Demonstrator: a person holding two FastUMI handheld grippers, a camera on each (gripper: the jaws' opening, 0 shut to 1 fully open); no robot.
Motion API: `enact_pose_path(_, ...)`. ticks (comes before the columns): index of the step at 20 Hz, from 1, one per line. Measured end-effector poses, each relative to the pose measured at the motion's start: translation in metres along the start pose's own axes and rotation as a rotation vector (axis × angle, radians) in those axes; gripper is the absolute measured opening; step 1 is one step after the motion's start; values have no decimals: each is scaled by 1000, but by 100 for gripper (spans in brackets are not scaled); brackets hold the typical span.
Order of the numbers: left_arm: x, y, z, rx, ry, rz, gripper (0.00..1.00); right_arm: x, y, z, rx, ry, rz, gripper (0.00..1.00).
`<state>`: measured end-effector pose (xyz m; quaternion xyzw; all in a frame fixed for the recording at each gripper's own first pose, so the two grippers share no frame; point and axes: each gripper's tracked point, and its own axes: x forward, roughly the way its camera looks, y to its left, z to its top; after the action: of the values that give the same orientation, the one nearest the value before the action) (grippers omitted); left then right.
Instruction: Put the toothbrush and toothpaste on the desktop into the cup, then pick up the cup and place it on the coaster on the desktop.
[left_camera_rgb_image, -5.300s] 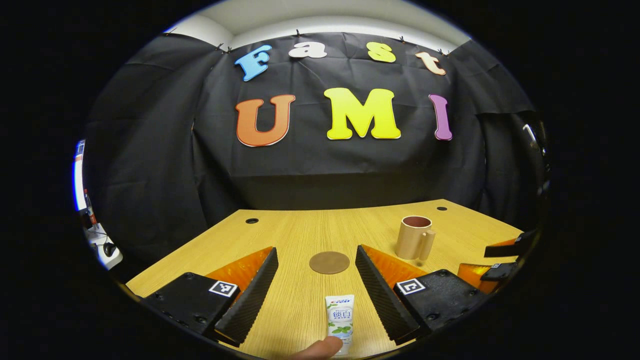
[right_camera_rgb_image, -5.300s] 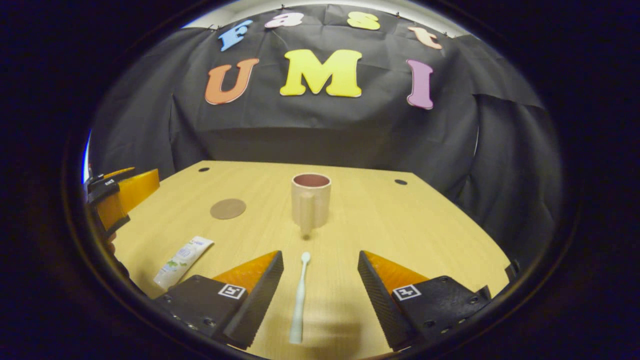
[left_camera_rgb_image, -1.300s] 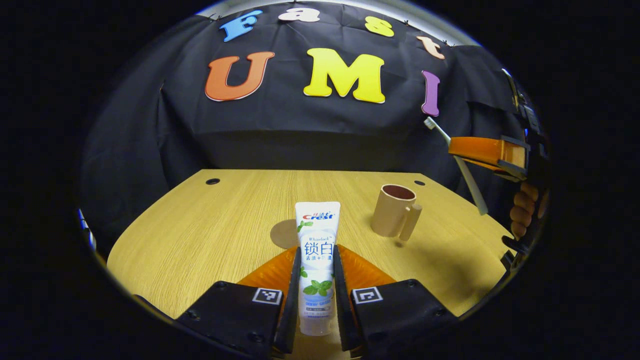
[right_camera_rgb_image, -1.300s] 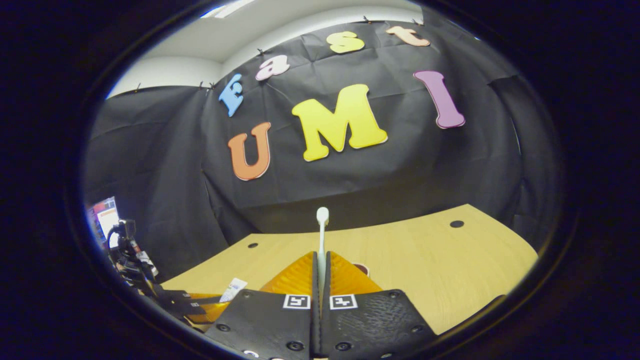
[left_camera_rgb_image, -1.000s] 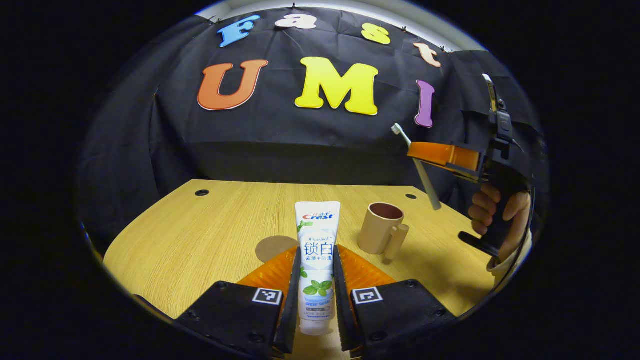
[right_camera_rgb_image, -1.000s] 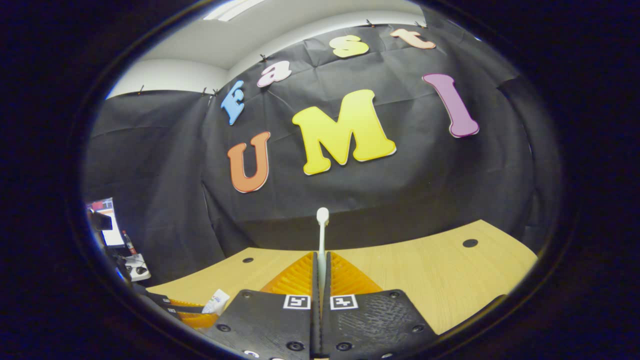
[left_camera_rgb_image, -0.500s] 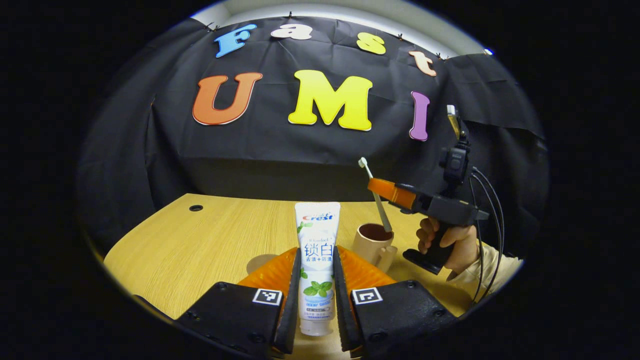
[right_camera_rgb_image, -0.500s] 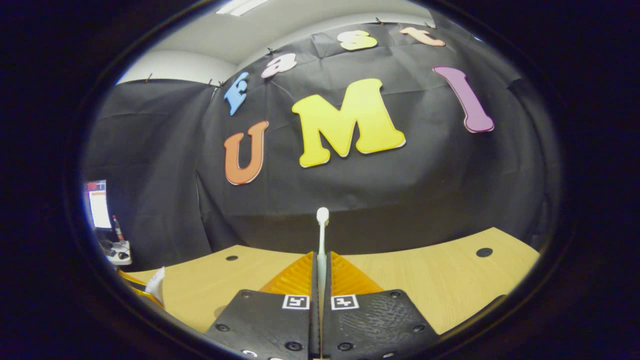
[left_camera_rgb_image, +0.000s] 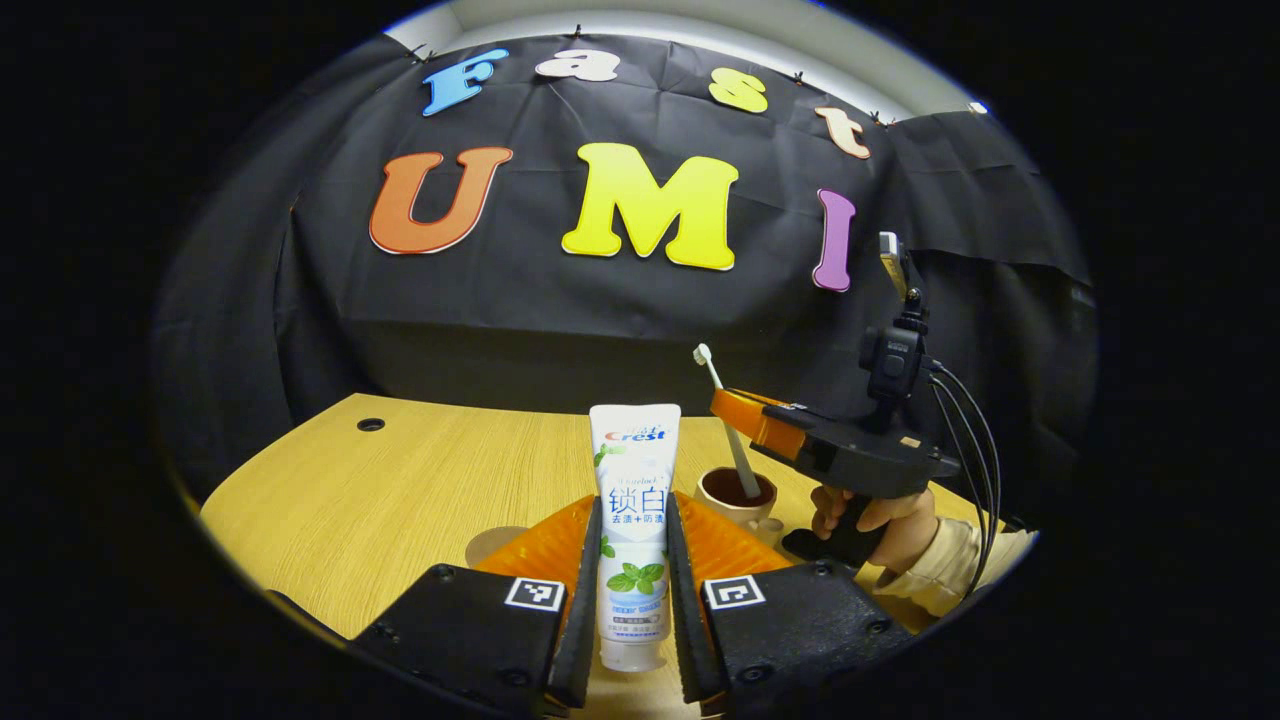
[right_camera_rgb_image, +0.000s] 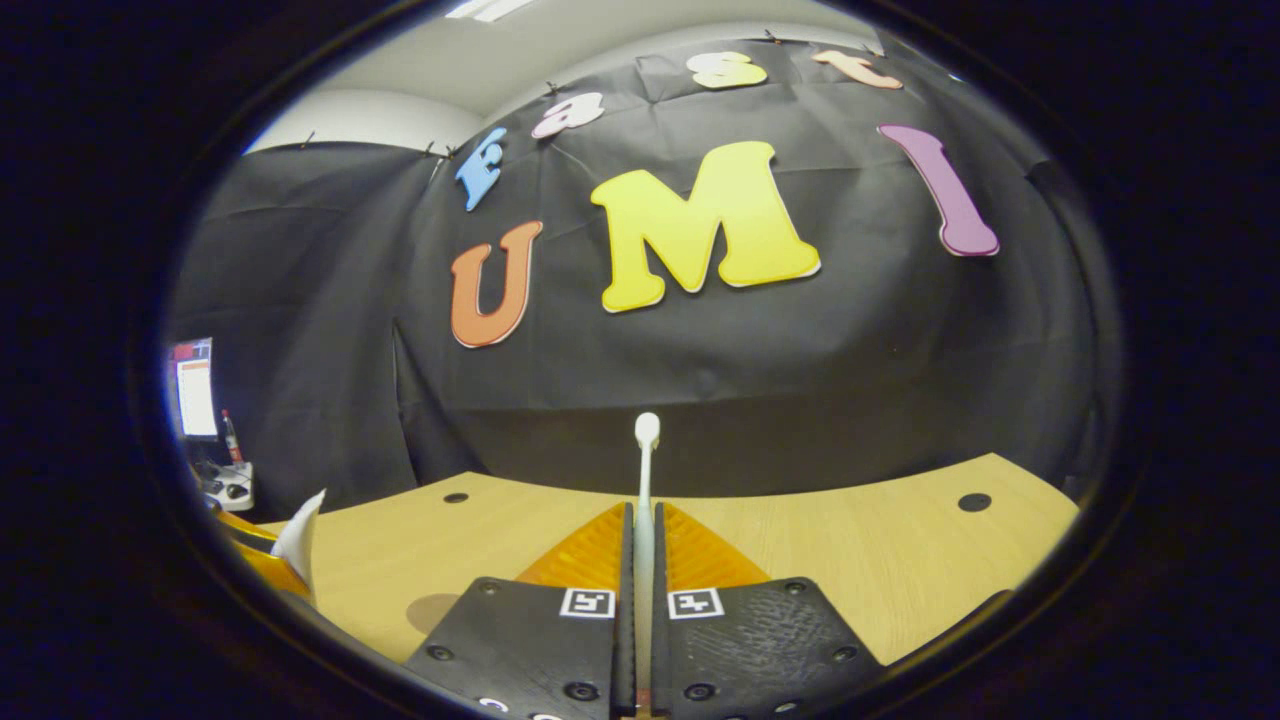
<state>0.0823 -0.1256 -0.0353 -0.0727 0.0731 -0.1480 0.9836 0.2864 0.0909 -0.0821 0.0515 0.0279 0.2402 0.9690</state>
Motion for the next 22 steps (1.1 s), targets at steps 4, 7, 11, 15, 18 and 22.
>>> enact_pose_path(4, 2, 2, -4, -2, 15, 10, 37, -4, 1, 4, 14, -8, 17, 6)
enact_pose_path(7, 7, 2, -2, 1, 10, 18, 37, -12, 4, 7, 6, -10, 34, 8)
enact_pose_path(11, 19, -4, 1, 9, 7, 15, 37, -29, 5, 21, -28, -41, 39, 31)
enact_pose_path(15, 37, -11, 5, 27, -7, 18, 37, -50, -1, 27, -76, -35, 24, 74)
enact_pose_path(18, 52, -24, 11, 4, -17, -7, 37, -73, -16, 25, -99, -18, -17, 98)
enact_pose_path(22, 75, -39, 30, 8, -55, -44, 37, -115, -41, 12, -100, -19, -63, 98)
